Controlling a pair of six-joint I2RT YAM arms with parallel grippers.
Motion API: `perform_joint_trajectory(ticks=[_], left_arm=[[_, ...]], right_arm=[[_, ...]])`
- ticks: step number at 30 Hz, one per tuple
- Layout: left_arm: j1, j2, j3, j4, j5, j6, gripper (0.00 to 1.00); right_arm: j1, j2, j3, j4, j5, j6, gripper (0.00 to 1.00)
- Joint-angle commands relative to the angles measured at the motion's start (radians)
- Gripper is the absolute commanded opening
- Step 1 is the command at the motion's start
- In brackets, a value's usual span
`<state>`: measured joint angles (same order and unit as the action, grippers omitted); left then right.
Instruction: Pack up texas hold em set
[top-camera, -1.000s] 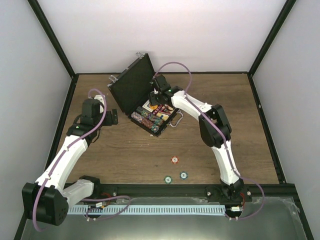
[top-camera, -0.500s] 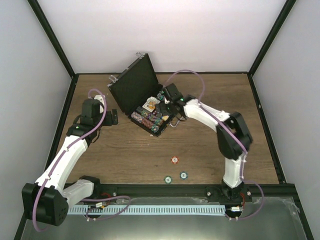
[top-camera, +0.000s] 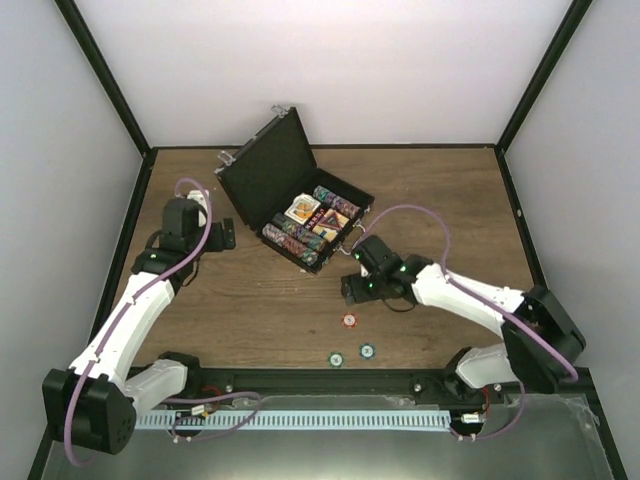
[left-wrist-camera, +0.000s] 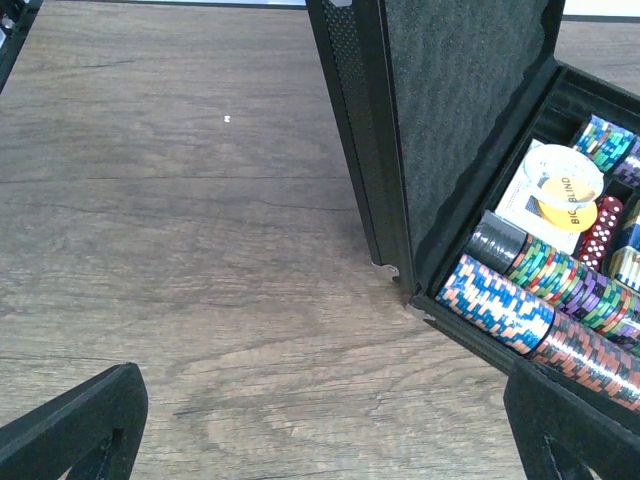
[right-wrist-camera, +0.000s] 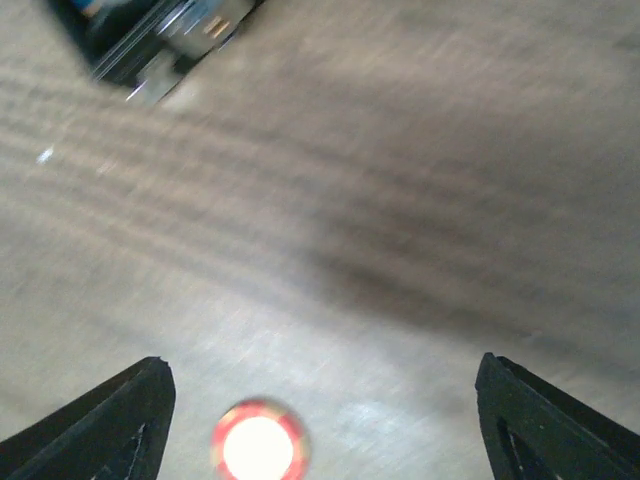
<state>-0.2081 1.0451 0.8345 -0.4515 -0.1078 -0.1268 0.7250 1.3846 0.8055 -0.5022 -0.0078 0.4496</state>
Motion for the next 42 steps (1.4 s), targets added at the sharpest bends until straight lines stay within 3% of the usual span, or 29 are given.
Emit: perform_joint_trajectory(ticks=[1,12,32,42], left_arm=[[0.000,-0.013,-0.006,0.001,-0.012,-0.002,1.00],[-0.001,-0.003,-0.008,-0.004,-0.035,-0.002,1.00],[-0.001,-0.003,-0.009,-0.008,-0.035,-0.005,1.00],[-0.001,-0.010,-0.008,-0.009,-0.031,-0.005,1.00]], right_arm=[[0.137,-0.080,-0.035,-0.016,-0.084,0.112,0.81],[0.466,0.009,-0.067,0.033,-0.095,0.189,0.68],[0.722,0.214,-0.009,-0.093,0.070,0.250,0.63],[0.771,0.282,0.026,-0.174,0.139,0.276,0.62]])
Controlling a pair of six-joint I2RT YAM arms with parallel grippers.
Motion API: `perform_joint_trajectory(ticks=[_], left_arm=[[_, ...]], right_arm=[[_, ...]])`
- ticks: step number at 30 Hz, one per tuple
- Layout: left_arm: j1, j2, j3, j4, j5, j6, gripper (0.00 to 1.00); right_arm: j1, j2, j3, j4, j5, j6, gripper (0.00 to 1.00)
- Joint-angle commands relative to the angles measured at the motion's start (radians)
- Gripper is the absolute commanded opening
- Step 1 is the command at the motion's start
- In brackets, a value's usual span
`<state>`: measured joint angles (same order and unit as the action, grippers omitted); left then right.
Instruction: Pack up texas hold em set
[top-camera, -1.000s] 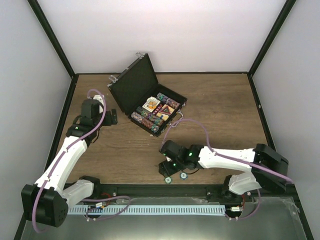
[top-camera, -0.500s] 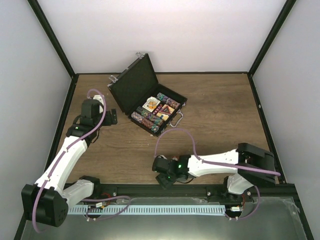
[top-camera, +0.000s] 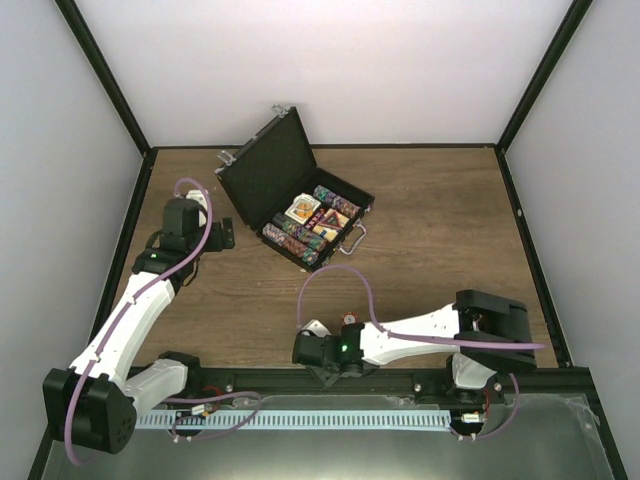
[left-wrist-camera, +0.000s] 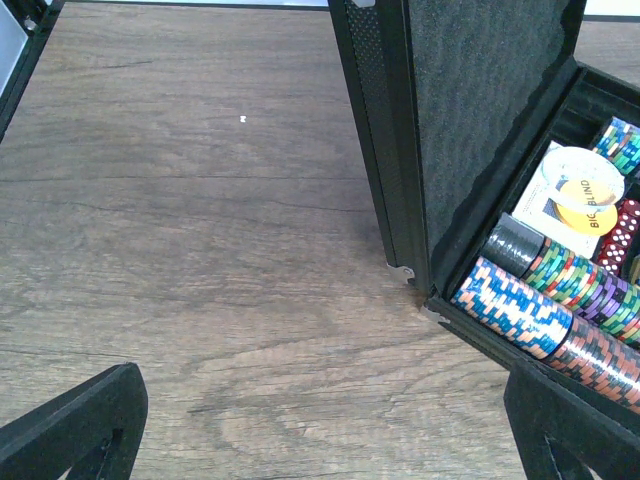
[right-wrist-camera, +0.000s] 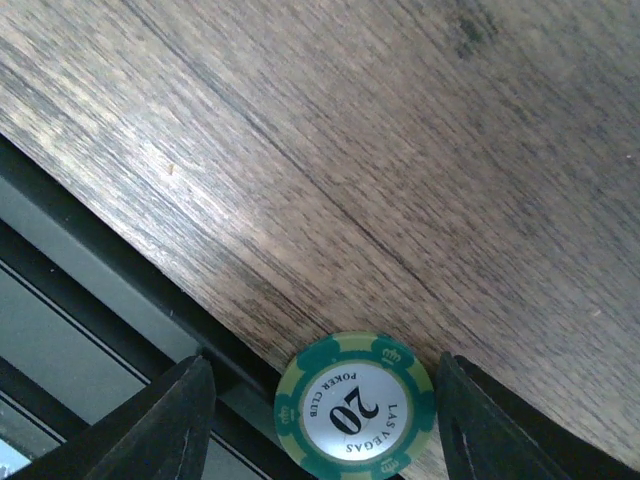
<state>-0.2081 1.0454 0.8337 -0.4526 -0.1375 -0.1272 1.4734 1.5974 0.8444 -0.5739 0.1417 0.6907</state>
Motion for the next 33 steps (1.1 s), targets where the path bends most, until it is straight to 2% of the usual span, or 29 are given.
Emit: perform_joint_trajectory(ticks=[1,23,33], left_arm=[[-0.001,-0.010,-0.008,-0.007,-0.001,-0.005,1.00],[-0.001,-0.018,-0.008,-0.007,-0.002,-0.006,1.00],[-0.001,-0.021,-0.010,-0.008,-0.004,-0.006,1.00]], right_arm=[[0.027,0.074,-0.008,-0.113,-0.005,0.037,0.62],[0.033,0.101,0.006,-0.234,-0.015,0.089,0.63],[0.031,0.100,0.002,-0.243,-0.030,0.098,0.55]])
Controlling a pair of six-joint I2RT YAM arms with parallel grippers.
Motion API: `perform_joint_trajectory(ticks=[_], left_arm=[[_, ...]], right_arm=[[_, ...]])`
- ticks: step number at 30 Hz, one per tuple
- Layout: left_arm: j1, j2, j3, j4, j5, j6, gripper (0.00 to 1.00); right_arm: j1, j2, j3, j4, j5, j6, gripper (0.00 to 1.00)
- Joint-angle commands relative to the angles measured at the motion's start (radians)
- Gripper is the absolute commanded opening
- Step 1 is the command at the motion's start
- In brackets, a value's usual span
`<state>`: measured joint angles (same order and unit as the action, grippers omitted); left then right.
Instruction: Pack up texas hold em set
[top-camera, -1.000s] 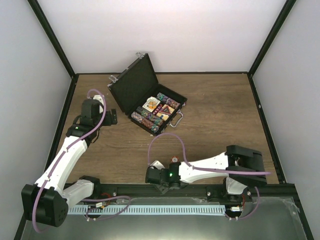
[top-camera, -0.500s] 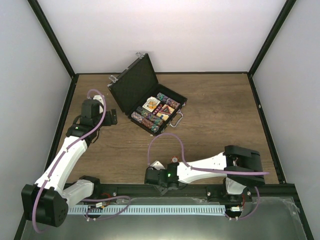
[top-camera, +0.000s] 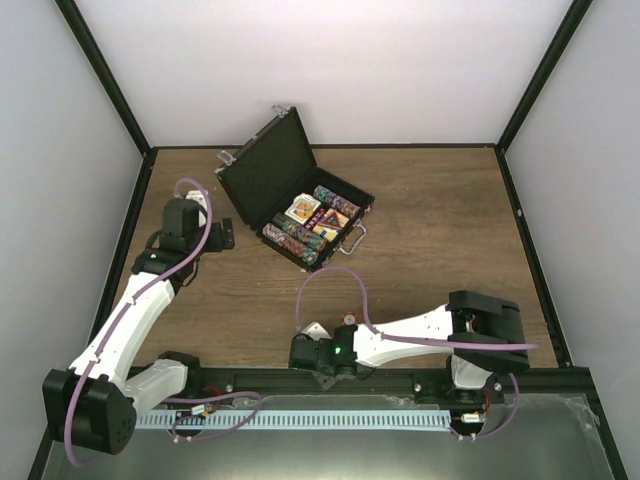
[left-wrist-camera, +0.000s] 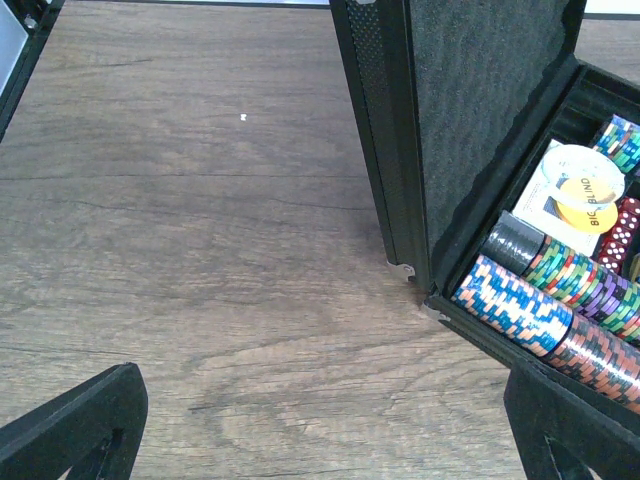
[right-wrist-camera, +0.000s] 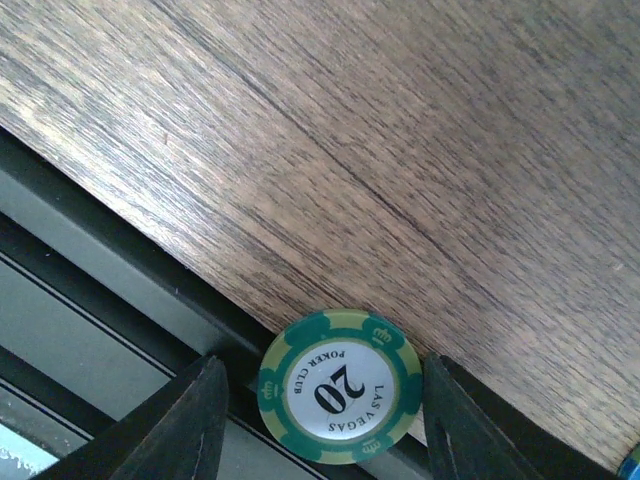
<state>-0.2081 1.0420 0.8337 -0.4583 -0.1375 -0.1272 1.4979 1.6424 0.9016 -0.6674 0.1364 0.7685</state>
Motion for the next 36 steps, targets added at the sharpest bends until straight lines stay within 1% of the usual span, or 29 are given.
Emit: perform_joint_trajectory(ticks=[1,11,20,23,32,36], left_arm=[[-0.001,-0.017,-0.009,-0.002,-0.004,-0.006,1.00],[-0.001,-0.017,-0.010,-0.001,-0.004,-0.006,1.00],[-0.001,-0.017,-0.010,-0.002,-0.005,-0.006,1.00],[0.000,-0.017,-0.011,-0.002,-0.005,-0.006,1.00],[-0.001,-0.017,-0.011,0.000,-0.005,-0.006,1.00],[-0.001,-0.019,-0.011,0.000,-0.005,-0.006,1.00]], right_arm=[[0.005,0.053,-0.055,-0.148,-0.024,0.019,0.54],[-0.042,-0.001,-0.068,-0.120,-0.039,0.012,0.49],[-0.082,-0.012,-0.069,-0.064,-0.054,-0.020,0.42],[-0.091,-0.009,-0.054,-0.076,-0.038,-0.021,0.39],[-0.145,-0.085,0.029,-0.152,0.018,-0.058,0.39],[-0.226,-0.126,0.049,-0.145,0.024,-0.096,0.39]])
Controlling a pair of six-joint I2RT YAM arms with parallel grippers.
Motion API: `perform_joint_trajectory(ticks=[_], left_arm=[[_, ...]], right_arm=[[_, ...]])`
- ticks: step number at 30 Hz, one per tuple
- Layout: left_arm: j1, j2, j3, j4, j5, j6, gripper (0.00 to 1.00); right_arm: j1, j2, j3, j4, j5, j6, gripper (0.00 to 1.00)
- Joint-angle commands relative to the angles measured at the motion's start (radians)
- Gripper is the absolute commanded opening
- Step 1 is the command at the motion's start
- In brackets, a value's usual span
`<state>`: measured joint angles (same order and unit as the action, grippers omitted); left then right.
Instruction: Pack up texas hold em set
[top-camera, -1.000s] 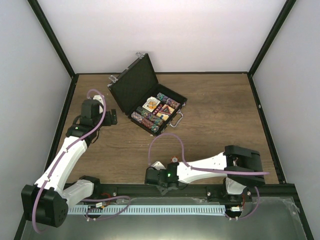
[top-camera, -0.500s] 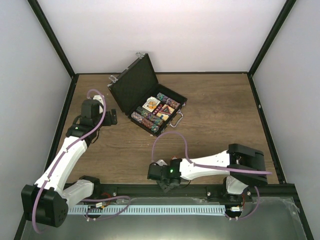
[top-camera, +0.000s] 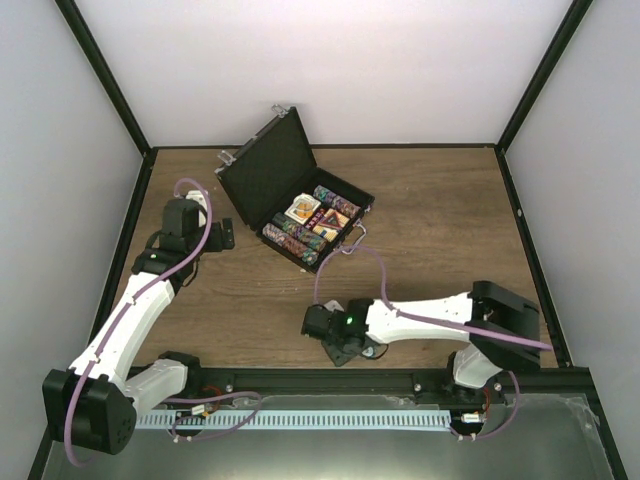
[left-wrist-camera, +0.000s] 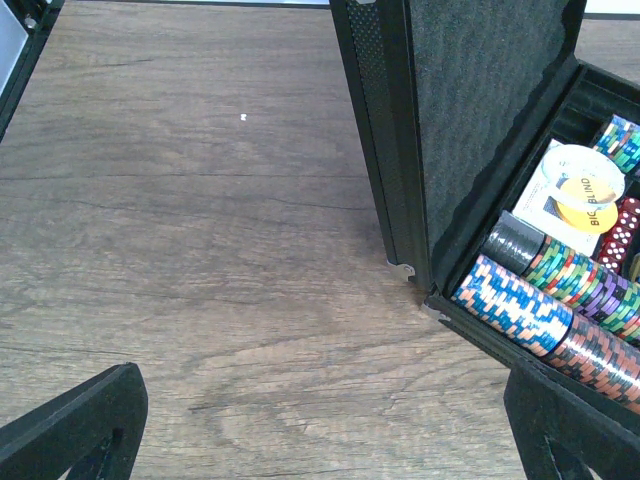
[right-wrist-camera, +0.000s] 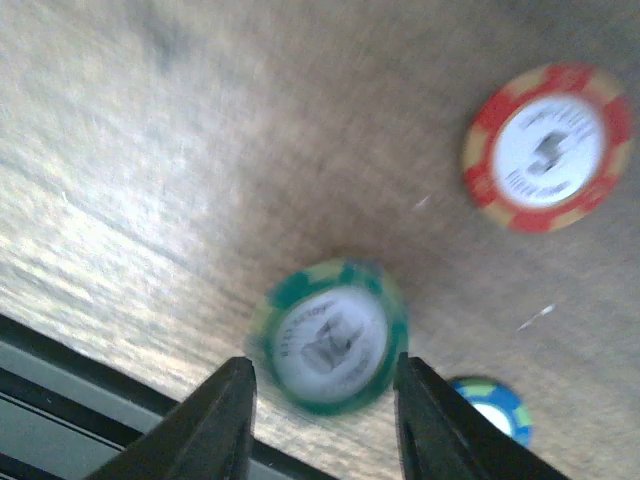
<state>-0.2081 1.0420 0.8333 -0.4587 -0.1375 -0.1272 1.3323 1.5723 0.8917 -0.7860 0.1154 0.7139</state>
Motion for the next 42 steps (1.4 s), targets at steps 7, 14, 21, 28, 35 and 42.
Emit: perform_joint_trajectory(ticks=[7,14,21,28,35,42], left_arm=[[-0.009,0.007,-0.002,0.008,0.152,-0.042,1.00],[-0.096,0.033,-0.027,0.057,0.304,-0.115,0.97],[-0.099,0.052,-0.036,0.073,0.314,-0.118,0.99],[-0.099,0.070,-0.036,0.071,0.309,-0.125,0.99],[-0.099,0.064,-0.040,0.068,0.293,-0.127,0.99],[-0.099,0.066,-0.039,0.068,0.297,-0.128,0.99]], right_arm=[[-0.194,-0.100,0.097,0.055,0.065,-0.150,0.39],[-0.280,-0.103,0.094,0.045,0.079,-0.192,0.44],[-0.354,-0.146,-0.025,0.054,0.036,-0.158,0.57],[-0.344,-0.091,-0.007,0.094,-0.017,-0.149,0.62],[-0.315,-0.022,0.009,0.102,-0.011,-0.160,0.63],[-0.282,0.036,0.018,0.125,-0.020,-0.166,0.63]])
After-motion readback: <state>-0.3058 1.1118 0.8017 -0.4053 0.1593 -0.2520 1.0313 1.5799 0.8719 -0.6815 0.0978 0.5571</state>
